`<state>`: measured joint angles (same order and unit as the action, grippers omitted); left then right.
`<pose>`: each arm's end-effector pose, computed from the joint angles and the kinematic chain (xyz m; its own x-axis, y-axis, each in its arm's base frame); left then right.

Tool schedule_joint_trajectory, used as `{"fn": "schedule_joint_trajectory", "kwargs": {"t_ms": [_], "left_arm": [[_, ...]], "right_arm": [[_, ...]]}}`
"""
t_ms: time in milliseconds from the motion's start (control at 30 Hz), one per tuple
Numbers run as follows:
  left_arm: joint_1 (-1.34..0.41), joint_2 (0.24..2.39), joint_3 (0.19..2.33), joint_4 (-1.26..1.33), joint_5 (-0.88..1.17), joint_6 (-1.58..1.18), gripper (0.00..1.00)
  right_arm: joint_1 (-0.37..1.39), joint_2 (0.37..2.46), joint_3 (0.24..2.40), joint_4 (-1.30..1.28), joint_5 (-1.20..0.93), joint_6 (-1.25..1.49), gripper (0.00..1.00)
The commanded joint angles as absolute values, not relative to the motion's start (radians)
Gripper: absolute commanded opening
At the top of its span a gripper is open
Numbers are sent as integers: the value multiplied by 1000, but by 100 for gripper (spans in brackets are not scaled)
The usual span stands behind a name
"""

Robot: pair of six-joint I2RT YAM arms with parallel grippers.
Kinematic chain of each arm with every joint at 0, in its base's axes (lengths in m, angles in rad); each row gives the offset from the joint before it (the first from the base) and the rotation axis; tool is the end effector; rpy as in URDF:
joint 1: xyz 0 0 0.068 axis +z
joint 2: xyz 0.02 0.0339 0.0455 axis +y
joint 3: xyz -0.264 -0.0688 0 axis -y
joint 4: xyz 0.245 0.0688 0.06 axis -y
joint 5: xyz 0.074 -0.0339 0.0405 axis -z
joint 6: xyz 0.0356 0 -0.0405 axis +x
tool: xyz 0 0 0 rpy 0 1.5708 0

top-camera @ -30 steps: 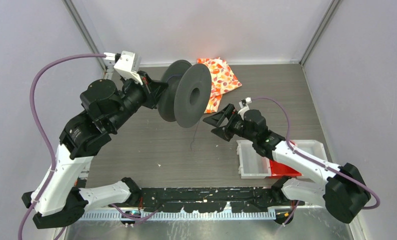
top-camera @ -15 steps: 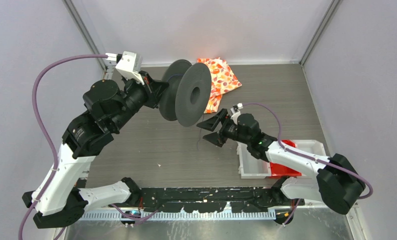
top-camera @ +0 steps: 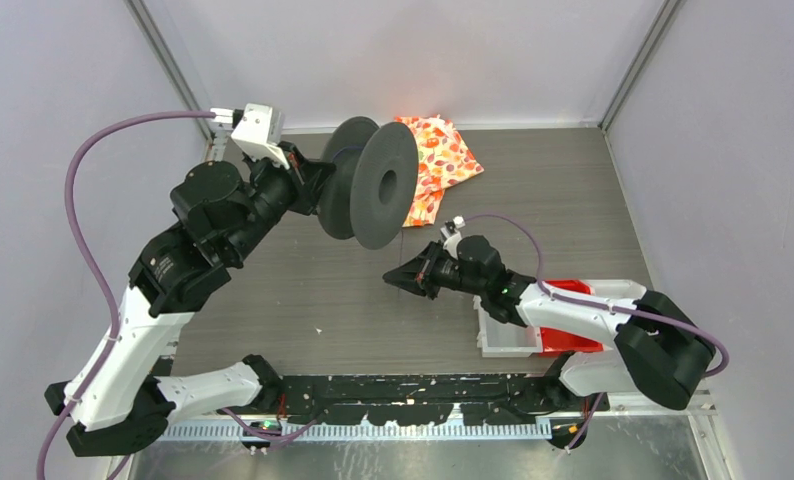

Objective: Wrap the cables

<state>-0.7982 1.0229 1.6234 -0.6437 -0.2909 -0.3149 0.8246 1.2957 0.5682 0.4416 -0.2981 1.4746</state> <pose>0.1181 -0.1065 0.5221 -0.1792 -0.2412 -0.9538 0.4528 0.8405 -0.2977 0.1789 0.2089 0.2190 -0.9074 0.4201 -0.0097 0.1048 0.2486 0.9629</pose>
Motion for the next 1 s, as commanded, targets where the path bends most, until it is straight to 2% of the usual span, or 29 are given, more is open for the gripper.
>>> {"fn": "schedule_joint_trajectory", "kwargs": {"t_ms": [0, 133, 267, 467, 667, 767, 967], "left_arm": [[-798, 994, 1617, -514, -385, -333, 0], [-798, 1014, 1575, -532, -534, -347, 0], [-798, 1041, 1491, -511, -641, -403, 0], [-805, 1113, 1412, -516, -728, -394, 0], [-840, 1135, 1371, -530, -723, -371, 0], [-842, 1125, 1348, -530, -659, -342, 0], [-841, 1080, 1289, -554, -476, -260, 0]], "right_arm": [[828, 1245, 625, 346, -292, 1400, 1], [884, 1187, 766, -18, -211, 1158, 1], [984, 1226, 955, -311, -136, 960, 1], [1061, 1259, 1148, -395, -182, 822, 1], [1070, 1302, 1398, -555, -224, 650, 1], [1065, 1314, 1499, -631, -168, 571, 1], [981, 1306, 1552, -647, -170, 485, 1]]}}
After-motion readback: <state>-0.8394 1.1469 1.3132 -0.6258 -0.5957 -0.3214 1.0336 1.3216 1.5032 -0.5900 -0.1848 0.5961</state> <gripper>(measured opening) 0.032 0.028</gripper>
